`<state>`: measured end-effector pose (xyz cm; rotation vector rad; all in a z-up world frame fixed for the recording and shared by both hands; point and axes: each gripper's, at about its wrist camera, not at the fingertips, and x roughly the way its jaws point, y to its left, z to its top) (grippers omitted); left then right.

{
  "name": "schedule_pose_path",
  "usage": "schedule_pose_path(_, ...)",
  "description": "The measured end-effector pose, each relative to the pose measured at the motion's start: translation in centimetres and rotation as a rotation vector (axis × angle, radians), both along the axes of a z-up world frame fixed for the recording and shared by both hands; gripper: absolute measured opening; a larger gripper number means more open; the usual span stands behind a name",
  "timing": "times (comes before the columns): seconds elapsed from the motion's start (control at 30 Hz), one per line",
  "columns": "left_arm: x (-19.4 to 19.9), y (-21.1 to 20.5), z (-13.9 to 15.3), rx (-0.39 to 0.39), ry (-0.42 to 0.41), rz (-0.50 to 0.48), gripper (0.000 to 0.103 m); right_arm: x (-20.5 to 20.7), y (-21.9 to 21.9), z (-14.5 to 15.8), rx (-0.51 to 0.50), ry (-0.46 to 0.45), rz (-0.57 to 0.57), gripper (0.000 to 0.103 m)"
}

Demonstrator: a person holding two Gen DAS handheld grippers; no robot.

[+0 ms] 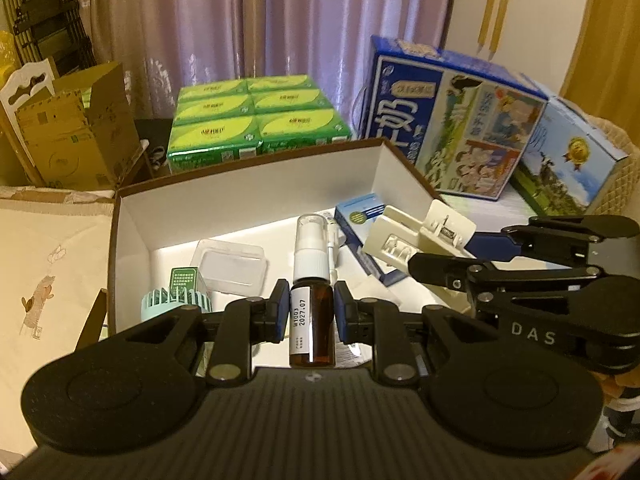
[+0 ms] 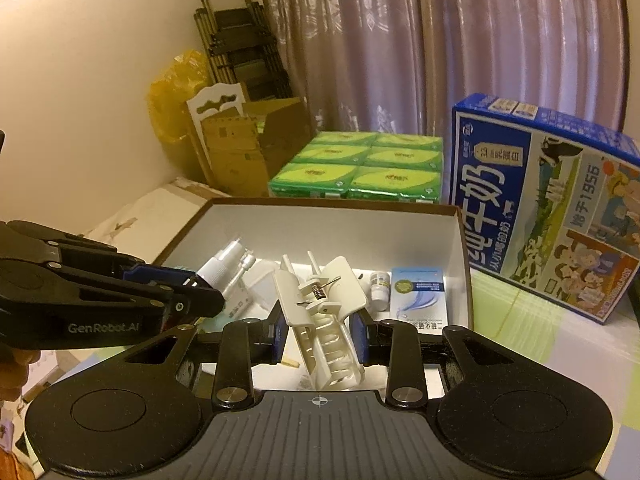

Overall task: Organize rigid objects
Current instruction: 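Lift the spray bottle and clip holder up over the cardboard box, then lower the spray bottle and clip holder into the box and open both grippers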

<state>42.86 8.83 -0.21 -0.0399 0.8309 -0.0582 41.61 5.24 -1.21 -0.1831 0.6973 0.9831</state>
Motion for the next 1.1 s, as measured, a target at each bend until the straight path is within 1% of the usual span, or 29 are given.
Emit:
schedule_pose_path(0.47, 4.8, 1.0, -5.2, 0.001, 0.134, 0.023, 0.019, 3.3, 2.1, -3.5, -0.061, 0.058, -0.013, 0.029)
schedule_pose_path(0.77, 6.5, 1.6, -7.1, 0.009, 0.181, 0.023, 0.019, 4.3, 2.8, -4.8, -0.079, 0.085, -0.016, 0.029)
schedule_pose_path(0.87, 7.0, 1.6, -7.5, 0.000, 0.187, 0.002, 0.020, 4.6, 2.9, -5.0, -0.081, 0.089, -0.018, 0.029)
schedule_pose_path(0.9, 7.0, 1.6, -7.5, -0.002, 0.183, 0.007, 0.021, 4.7, 2.9, -5.0, -0.082, 0.091, -0.020, 0.029)
schedule_pose_path(0.93, 7.1, 1.6, -7.5, -0.002, 0.180, 0.007, 0.028, 4.7, 2.8, -5.0, -0.082, 0.093, -0.021, 0.029)
schedule_pose_path(1.0, 7.2, 1.7, -7.5, -0.001, 0.179, 0.009, 0.037, 4.7, 2.7, -5.1, -0.083, 0.095, -0.022, 0.029)
schedule_pose_path(1.1, 7.3, 1.9, -7.5, -0.005, 0.183, 0.012, 0.037, 4.8, 2.7, -5.3, -0.087, 0.102, -0.023, 0.030)
